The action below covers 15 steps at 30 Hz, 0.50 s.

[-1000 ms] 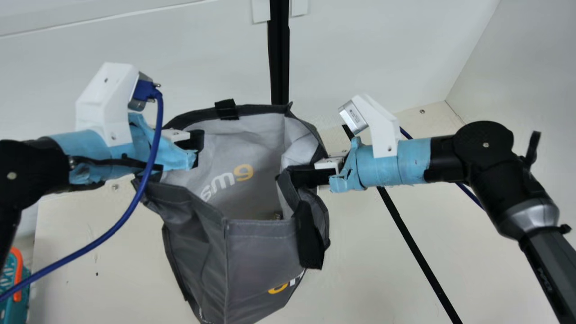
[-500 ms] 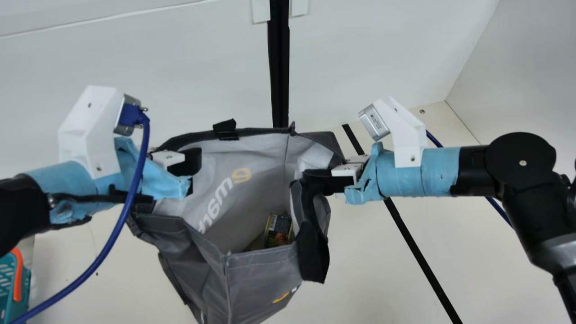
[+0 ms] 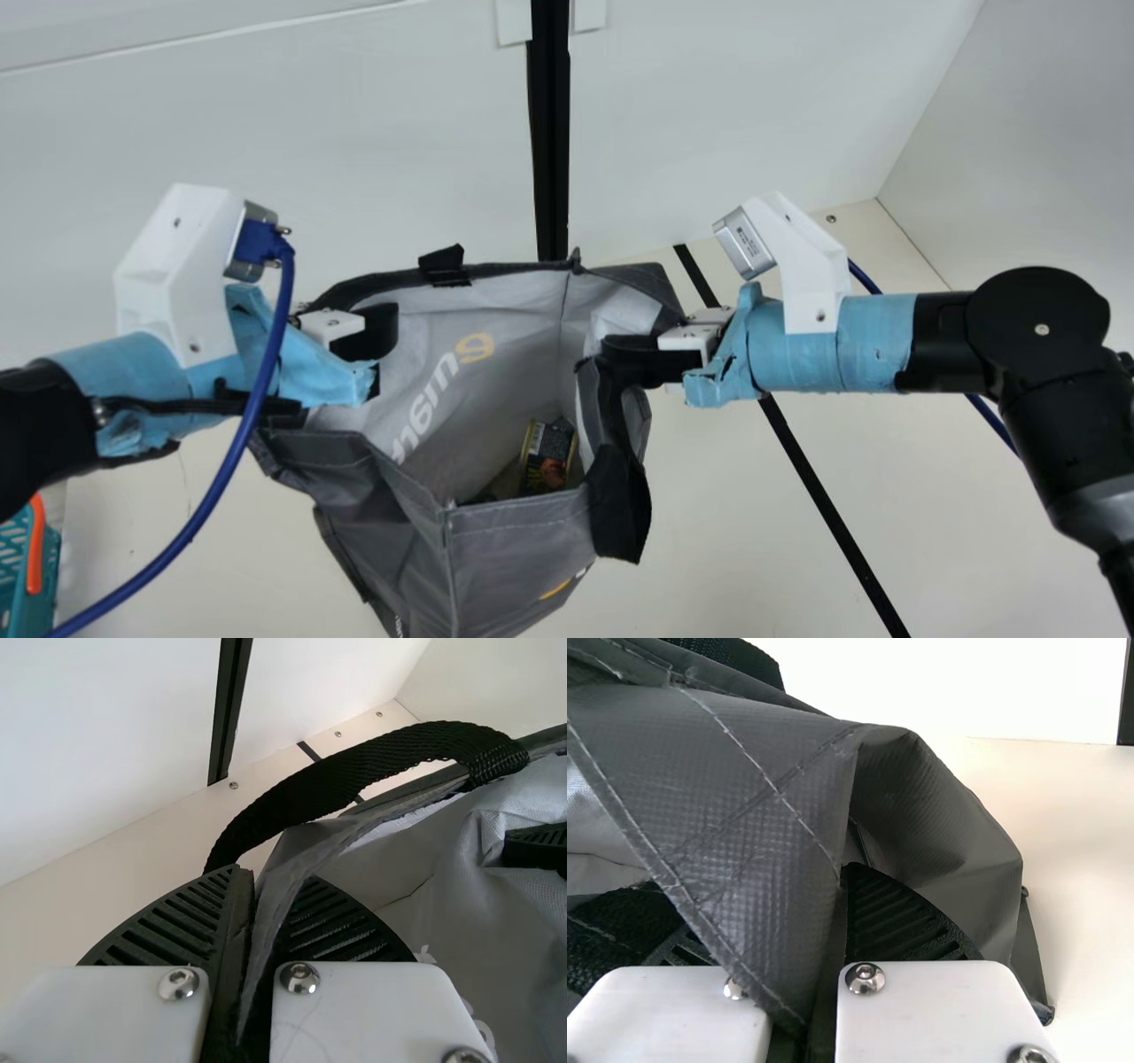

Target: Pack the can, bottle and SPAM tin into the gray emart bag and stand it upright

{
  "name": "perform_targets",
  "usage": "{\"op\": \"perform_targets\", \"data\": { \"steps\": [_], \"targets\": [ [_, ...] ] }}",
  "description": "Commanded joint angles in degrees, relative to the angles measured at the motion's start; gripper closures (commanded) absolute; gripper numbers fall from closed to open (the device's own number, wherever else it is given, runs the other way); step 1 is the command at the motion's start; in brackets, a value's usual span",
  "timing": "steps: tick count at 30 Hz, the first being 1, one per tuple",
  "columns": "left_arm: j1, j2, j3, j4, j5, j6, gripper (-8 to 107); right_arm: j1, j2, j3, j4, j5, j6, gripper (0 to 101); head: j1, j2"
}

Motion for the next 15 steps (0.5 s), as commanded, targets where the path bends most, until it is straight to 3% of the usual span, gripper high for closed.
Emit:
{"op": "perform_targets", "data": {
  "steps": [1,15],
  "targets": [
    [0.0,0.0,0.0,0.0,0.0,0.0,100,0.0,0.0,0.0,0.0,0.0,0.0,101,-1.3,0.0],
    [0.0,0.0,0.0,0.1,0.0,0.0,53,0.0,0.0,0.0,-0.3,0.0,0.0,101,-1.3,0.0]
  ]
}}
